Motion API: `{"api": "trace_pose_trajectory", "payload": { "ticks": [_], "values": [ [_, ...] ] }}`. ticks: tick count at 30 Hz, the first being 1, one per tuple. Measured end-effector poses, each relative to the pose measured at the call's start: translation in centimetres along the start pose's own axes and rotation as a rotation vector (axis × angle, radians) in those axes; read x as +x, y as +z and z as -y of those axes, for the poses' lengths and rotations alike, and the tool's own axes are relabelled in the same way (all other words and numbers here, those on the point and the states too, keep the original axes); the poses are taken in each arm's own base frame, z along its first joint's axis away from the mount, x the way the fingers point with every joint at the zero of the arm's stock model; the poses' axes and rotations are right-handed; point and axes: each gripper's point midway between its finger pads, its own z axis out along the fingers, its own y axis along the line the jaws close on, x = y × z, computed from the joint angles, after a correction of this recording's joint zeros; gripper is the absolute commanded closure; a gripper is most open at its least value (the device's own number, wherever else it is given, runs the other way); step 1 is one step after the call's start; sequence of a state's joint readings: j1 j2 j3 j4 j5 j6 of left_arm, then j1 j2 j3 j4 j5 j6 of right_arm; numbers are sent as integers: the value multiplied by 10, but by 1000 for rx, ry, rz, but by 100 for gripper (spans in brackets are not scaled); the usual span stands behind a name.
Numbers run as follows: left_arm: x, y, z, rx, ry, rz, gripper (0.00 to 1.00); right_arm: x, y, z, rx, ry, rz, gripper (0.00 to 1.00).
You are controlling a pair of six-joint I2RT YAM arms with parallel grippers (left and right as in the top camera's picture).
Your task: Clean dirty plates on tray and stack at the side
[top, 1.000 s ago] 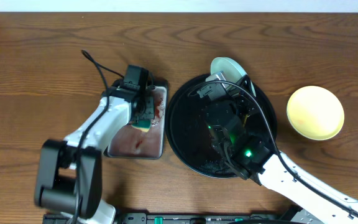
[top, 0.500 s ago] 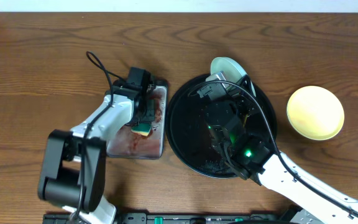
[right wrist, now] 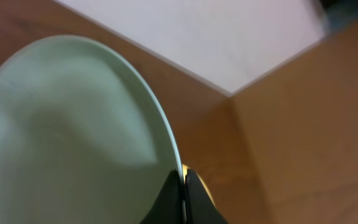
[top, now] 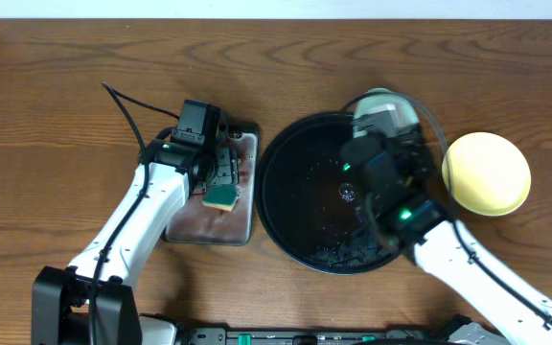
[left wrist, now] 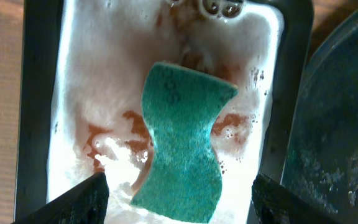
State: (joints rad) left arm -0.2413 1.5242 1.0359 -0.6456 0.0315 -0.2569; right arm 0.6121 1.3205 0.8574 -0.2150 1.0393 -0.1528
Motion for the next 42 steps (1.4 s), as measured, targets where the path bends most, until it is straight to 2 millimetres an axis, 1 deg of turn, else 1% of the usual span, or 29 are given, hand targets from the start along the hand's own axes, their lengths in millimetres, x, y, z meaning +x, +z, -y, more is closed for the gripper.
{"api": "trace_pose_trajectory", "payload": {
  "ticks": [2, 4, 6, 8, 10, 13, 15, 18, 20, 22, 28, 30, 34, 39, 40, 42],
  "values": [
    [1, 0, 0, -1, -1, -4, 25, 16, 16, 3, -36, 80, -64, 99],
    [1, 0, 0, -1, -2, -4, 25, 29, 30, 4, -87, 156, -114, 99],
    [1, 0, 0, -2, -4, -4, 25, 31, 36, 1, -134, 199, -129, 99],
    [1, 0, 0, -1, -5, -3, 25, 27, 35, -4, -175, 200, -111, 99],
    [0, 0, 0, -1, -5, -2, 25, 13, 28, -8, -207, 163, -58, 99],
    [0, 0, 0, -1, -5, -1, 25, -3, 10, -16, -243, 66, 16, 99],
    [0, 0, 0, -1, -5, -1, 25, -11, -4, -24, -259, -27, 63, 99],
    [0, 0, 0, -1, -5, -1, 25, -21, -18, -29, -229, -107, 111, 99],
    [0, 0, 0, -1, -5, -1, 25, -25, -21, -29, -218, -139, 128, 99],
    [0, 0, 0, -1, -5, -1, 25, -24, -22, -30, -214, -198, 132, 99],
    [0, 0, 0, -1, -5, -1, 25, -30, -24, -20, -141, -229, 145, 99],
    [0, 0, 0, -1, -5, -1, 25, -31, -24, -16, -119, -209, 144, 99],
    [0, 0, 0, -1, -5, -1, 25, -25, -19, -13, -117, -136, 113, 99],
    [0, 0, 0, -1, -5, -1, 25, -12, -7, -24, -234, -41, 67, 99],
    [0, 0, 0, -1, -5, -1, 25, -7, -5, -25, -248, -17, 45, 99],
    [0, 0, 0, 0, -5, -1, 25, 15, 2, -24, -267, 63, -54, 99]
  ]
}}
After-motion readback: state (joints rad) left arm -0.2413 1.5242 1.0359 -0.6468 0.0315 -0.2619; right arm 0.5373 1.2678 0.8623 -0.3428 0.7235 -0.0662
